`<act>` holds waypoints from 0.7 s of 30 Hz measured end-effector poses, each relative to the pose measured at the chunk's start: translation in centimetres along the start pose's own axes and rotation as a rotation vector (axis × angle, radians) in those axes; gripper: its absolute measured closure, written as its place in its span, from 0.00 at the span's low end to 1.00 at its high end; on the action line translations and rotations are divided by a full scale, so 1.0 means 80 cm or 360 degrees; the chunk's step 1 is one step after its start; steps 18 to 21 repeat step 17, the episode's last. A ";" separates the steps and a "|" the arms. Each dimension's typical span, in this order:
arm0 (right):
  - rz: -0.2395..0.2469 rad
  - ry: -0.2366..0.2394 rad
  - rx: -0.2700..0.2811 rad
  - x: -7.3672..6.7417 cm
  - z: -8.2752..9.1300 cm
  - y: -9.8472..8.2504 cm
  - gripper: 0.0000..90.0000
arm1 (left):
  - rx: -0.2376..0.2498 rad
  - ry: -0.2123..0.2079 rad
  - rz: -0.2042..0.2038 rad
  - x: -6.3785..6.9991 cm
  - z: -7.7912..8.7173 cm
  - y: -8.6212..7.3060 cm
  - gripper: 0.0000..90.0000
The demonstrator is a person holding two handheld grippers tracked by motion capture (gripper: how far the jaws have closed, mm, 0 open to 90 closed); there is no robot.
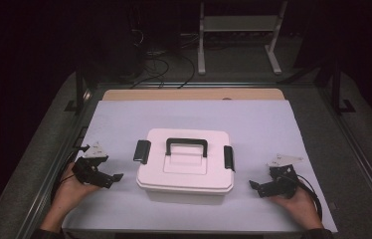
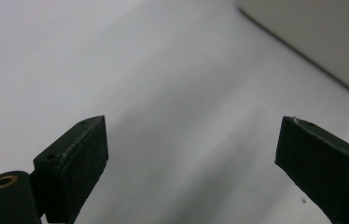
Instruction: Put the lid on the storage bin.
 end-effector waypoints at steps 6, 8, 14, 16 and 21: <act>0.0003 0.0000 0.0002 0.000 0.000 0.000 0.02 | 0.0026 0.0023 0.0060 -0.003 -0.010 -0.022 0.10; 0.0003 0.0000 0.0002 0.000 0.000 0.000 0.02 | 0.0031 0.0027 0.0080 -0.004 -0.013 -0.028 0.08; 0.0003 -0.0001 0.0003 0.000 0.000 0.000 0.02 | 0.0042 0.0027 0.0104 -0.002 -0.018 -0.040 0.08; 0.0003 0.0000 0.0003 0.000 0.000 0.000 0.02 | 0.0044 0.0032 0.0110 -0.003 -0.017 -0.040 0.07; 0.0003 0.0000 0.0003 0.000 0.000 0.000 0.02 | 0.0046 0.0033 0.0118 -0.003 -0.018 -0.041 0.06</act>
Point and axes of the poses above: each handheld gripper's, and its own axes: z roughly backward along the jaws, y roughly out of its top, x roughly to its right, the point moved 9 cm from there along -z, roughly forward along the jaws, and after that the axes turned 7 degrees about -y, right-handed, at the moved point
